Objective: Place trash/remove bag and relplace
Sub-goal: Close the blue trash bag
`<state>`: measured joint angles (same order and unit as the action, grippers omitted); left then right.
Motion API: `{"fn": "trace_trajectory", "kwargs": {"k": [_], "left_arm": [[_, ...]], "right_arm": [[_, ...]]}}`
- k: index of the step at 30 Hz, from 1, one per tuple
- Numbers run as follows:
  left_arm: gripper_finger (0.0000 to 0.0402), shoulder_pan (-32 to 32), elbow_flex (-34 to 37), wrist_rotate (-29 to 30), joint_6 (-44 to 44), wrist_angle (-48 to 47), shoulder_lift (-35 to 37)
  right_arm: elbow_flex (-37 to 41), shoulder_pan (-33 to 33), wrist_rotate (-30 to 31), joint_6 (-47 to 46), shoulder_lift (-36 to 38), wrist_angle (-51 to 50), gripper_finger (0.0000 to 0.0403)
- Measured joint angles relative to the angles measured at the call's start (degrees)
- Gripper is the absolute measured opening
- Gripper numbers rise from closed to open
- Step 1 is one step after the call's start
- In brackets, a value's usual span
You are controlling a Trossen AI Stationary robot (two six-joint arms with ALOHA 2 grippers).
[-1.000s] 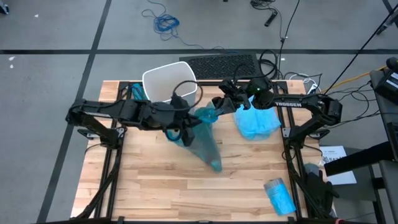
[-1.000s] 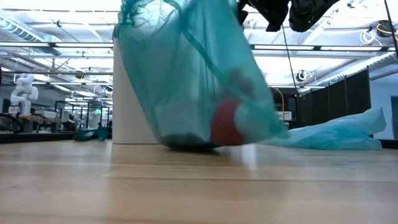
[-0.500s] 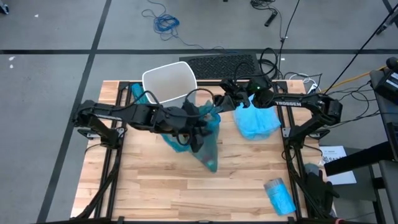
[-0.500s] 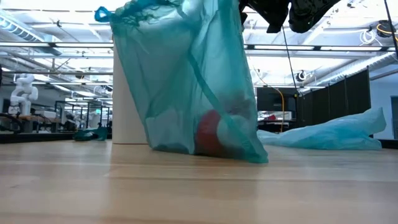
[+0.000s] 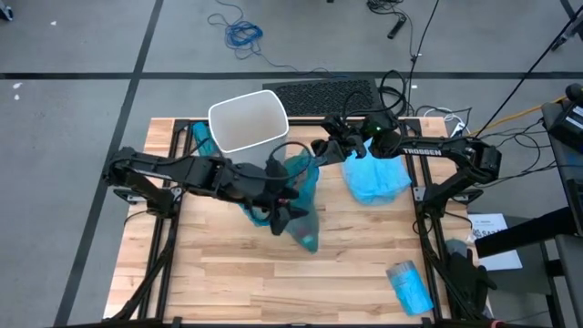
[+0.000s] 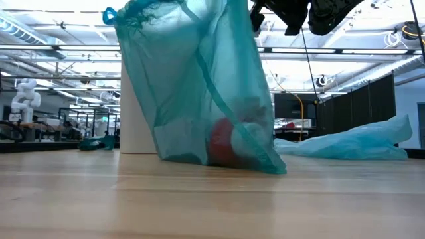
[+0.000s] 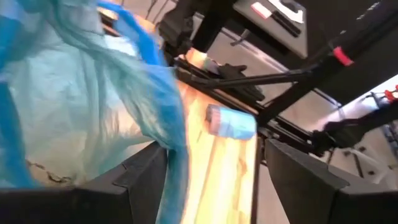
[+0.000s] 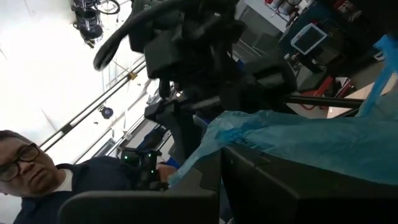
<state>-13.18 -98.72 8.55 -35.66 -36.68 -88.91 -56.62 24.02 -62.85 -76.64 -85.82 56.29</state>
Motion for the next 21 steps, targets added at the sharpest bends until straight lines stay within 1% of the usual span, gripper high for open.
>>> {"fn": "trace_trajectory", "kwargs": {"k": [3, 6, 8, 13, 16, 18, 21], "left_arm": [[0.0255, -0.62, 0.00, 3.20, 0.66, -0.89, 1.64], [0.0246, -0.84, 0.00, 9.49, 2.66, -3.75, 2.98], [0.0242, -0.82, 0.00, 12.50, 4.80, -4.79, 3.16], [0.0239, 0.22, 0.00, 13.98, 11.25, -5.71, 2.16], [0.0239, 0.48, 0.04, 19.12, 15.83, -8.00, 1.69], [0.0240, 0.86, 0.00, 21.84, 19.57, -7.81, 1.28], [0.0245, 1.88, 0.00, 20.56, 22.46, -7.92, 1.12]], "right_arm": [[0.00, -0.12, 0.00, -0.09, 0.00, -0.02, 0.0000], [0.00, -0.12, 0.00, -0.22, 0.00, -0.04, 0.0000], [0.00, -0.12, 0.10, -0.22, 0.00, -0.04, 0.0000], [0.02, -0.45, 0.42, -0.22, 0.00, -0.04, 0.0000], [0.02, -0.76, 0.65, -0.05, 0.00, -0.04, 0.0000], [0.04, -0.95, 0.96, 0.23, 0.00, -0.04, 0.0000], [0.07, -1.06, 0.98, 0.36, 0.00, -0.06, 0.0000]]}}
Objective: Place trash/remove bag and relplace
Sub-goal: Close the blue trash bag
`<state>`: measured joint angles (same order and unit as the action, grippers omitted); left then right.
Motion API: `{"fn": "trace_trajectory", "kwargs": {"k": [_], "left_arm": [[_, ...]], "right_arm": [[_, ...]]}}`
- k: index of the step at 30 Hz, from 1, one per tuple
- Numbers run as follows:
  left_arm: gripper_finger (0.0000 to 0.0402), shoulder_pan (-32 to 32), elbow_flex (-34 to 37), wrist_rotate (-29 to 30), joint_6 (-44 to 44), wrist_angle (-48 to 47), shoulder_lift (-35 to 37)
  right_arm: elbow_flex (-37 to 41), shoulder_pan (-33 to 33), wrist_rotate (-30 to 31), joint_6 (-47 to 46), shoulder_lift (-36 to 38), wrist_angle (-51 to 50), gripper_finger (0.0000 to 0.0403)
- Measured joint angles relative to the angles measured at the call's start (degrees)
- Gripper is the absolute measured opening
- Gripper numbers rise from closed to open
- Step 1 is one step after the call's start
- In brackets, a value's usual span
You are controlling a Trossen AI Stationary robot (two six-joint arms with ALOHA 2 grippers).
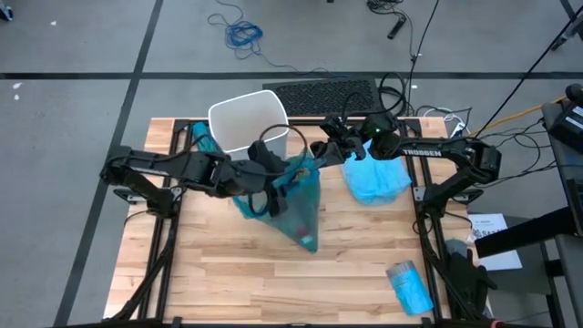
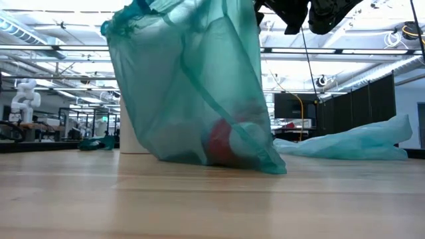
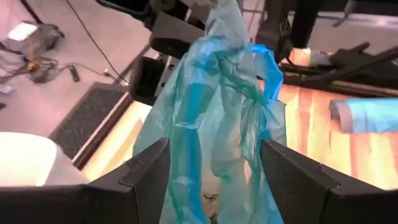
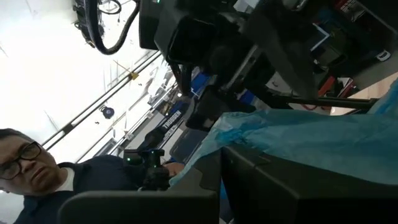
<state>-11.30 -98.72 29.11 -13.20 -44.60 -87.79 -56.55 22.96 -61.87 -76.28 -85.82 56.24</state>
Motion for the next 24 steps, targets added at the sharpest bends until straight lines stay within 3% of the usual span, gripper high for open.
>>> {"fn": "trace_trajectory", "kwargs": {"k": [6, 15, 20, 24], "left_arm": [[0.0271, 3.95, 0.00, -8.42, -1.19, 1.58, 0.07], [0.0287, 6.46, 0.00, -14.73, 0.60, 5.94, -2.72], [0.0260, 6.40, -0.02, -15.71, 0.36, 5.79, -4.95], [0.0204, 6.46, 0.00, -15.16, -1.01, 4.86, -5.65]], "right_arm": [[0.00, -0.22, 0.26, 0.03, -0.02, -0.04, 0.0000], [0.00, -0.37, 0.96, 0.03, -0.02, -0.09, 0.0000], [0.00, -0.57, 1.24, 0.57, -0.02, -1.20, 0.0000], [0.00, -0.56, 0.56, 1.88, -0.02, -3.08, 0.0000]]}}
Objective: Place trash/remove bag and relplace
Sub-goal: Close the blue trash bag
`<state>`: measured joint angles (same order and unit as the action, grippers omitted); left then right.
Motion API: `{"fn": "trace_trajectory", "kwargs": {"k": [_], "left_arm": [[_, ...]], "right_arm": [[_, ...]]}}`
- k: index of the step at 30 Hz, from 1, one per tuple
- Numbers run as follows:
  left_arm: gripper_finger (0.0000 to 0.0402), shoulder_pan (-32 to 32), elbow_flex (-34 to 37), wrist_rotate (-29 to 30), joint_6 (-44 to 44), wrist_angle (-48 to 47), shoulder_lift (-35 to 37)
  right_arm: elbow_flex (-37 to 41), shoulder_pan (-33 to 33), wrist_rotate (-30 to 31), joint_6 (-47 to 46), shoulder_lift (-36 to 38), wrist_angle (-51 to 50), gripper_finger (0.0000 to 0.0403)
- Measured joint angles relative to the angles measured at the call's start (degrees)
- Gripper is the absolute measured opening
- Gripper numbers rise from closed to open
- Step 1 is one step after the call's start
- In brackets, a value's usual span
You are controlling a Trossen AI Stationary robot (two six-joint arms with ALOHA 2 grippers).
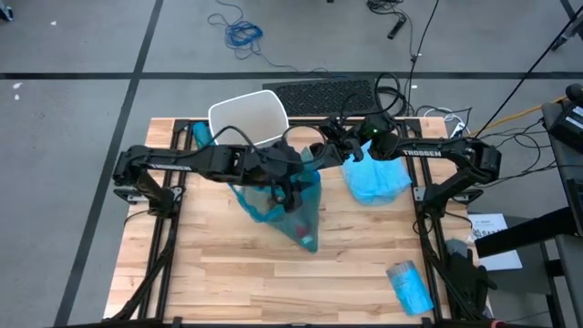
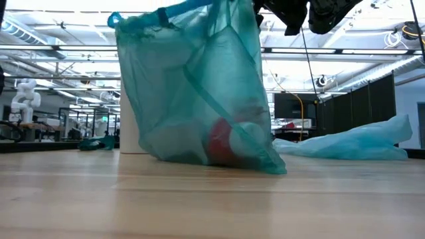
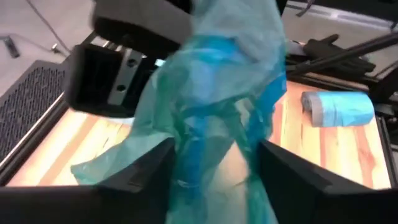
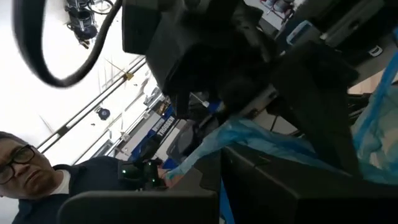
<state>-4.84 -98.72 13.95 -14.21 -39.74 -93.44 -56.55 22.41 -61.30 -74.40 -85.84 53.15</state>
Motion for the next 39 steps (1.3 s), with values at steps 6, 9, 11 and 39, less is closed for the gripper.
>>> {"fn": "trace_trajectory", "kwargs": {"k": [6, 9, 11, 39], "left_arm": [[0.0026, 0.02, 0.00, 0.75, -1.92, -1.18, 0.28], [0.0009, 0.04, 0.00, 0.92, -1.98, -1.34, 0.64], [0.0003, 0.04, 0.00, 0.94, -1.99, -1.24, 0.82], [0.0000, 1.73, -0.02, -2.18, -1.97, -0.44, 3.25]], "right_arm": [[0.00, 1.09, -0.19, 1.29, 0.00, -0.34, 0.0005], [0.00, 2.43, -0.28, 1.41, 0.00, -0.31, 0.0025], [0.28, 3.26, -0.24, 1.41, 0.00, -0.06, 0.0046], [6.59, 1.76, 7.20, -5.54, -0.02, 14.18, 0.0092]]}}
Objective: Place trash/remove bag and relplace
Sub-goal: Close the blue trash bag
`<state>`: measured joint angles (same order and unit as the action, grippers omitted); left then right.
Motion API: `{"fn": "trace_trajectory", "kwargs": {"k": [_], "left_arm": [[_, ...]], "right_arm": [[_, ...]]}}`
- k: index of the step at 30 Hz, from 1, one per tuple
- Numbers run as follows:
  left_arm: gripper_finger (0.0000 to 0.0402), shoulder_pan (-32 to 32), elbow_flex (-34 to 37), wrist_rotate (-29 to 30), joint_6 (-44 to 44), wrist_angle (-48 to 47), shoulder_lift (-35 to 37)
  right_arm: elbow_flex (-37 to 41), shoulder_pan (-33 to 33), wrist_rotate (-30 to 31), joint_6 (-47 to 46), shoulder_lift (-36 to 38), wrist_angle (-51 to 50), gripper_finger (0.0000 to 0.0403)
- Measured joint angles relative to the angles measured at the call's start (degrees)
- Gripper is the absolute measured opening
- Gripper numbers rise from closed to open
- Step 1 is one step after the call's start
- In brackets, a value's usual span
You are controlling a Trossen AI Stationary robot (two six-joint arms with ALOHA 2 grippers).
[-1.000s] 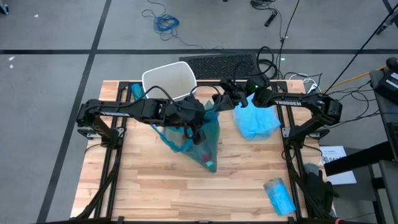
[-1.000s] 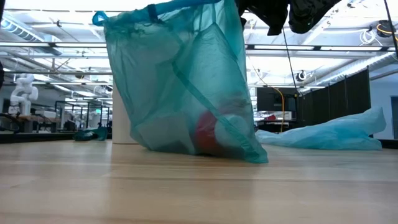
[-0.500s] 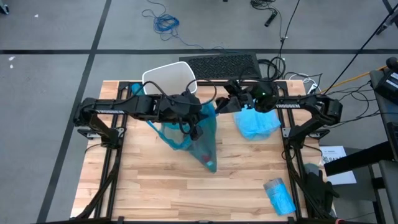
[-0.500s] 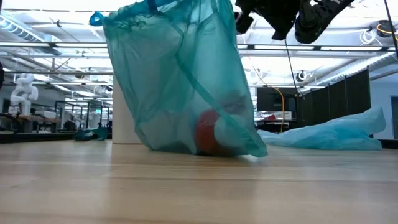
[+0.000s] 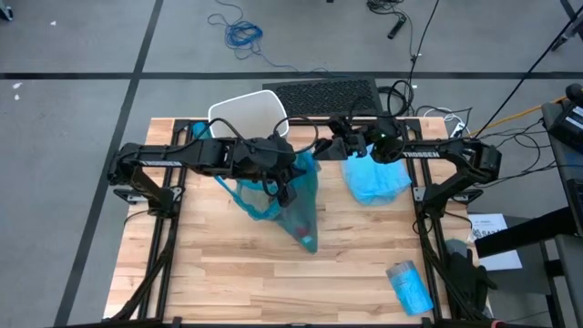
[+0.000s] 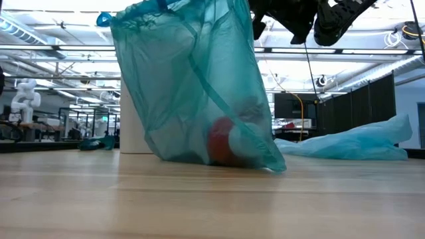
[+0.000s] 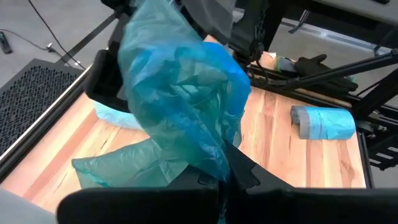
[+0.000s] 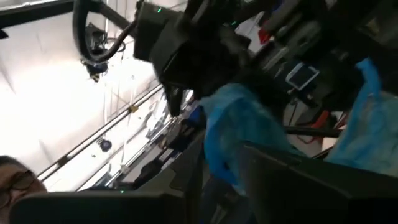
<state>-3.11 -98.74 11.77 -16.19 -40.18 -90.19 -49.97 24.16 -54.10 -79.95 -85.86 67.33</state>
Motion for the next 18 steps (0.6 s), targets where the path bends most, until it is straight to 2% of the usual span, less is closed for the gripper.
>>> {"fn": "trace_trajectory", "kwargs": {"k": [12, 18], "left_arm": [[0.0000, 0.04, 0.00, -0.68, 0.00, 0.31, 0.00], [0.0000, 0.04, 0.00, -0.68, 0.00, 1.04, 0.00]], "right_arm": [[-3.33, -1.96, -3.25, 1.17, 0.04, -3.87, 0.0090], [-3.33, -2.49, -4.18, 1.29, 0.02, -3.83, 0.0060]]}}
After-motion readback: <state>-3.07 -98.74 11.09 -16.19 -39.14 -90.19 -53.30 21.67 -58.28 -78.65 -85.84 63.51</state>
